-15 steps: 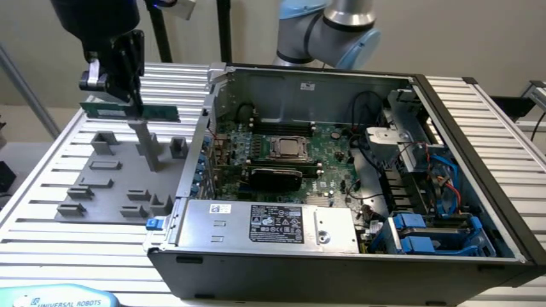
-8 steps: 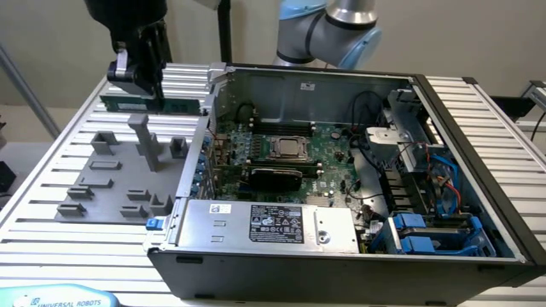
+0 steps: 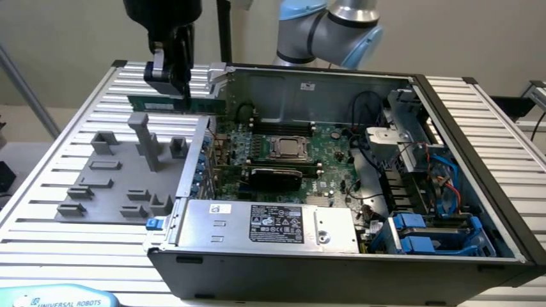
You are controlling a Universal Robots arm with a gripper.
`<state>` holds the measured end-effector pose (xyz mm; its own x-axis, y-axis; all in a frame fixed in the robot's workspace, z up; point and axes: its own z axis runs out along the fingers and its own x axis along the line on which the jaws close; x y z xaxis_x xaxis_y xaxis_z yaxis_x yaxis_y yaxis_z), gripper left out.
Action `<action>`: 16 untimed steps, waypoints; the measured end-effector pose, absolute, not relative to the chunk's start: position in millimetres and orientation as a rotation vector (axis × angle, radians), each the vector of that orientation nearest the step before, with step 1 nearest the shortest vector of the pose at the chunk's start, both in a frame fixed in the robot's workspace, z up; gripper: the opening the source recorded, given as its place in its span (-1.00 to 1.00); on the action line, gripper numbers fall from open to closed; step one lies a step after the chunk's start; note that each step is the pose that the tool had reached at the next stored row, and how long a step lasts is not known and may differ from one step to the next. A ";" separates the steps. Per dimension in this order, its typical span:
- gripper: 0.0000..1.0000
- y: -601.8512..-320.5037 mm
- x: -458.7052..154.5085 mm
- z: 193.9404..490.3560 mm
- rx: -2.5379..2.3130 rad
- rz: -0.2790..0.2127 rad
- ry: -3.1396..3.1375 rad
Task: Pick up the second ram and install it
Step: 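Pick up the second ram and move it above second insertion slot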
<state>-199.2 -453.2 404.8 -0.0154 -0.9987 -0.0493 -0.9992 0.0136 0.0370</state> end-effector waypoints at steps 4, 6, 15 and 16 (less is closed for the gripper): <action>-0.73 -453.0 -180.8 404.8 -2.197 0.097 2.229; -0.73 -452.4 -171.8 404.5 -2.197 0.097 2.229; -0.73 -444.0 -130.9 398.2 -2.197 0.097 2.229; -0.73 -442.9 -126.4 397.5 -2.197 0.097 2.229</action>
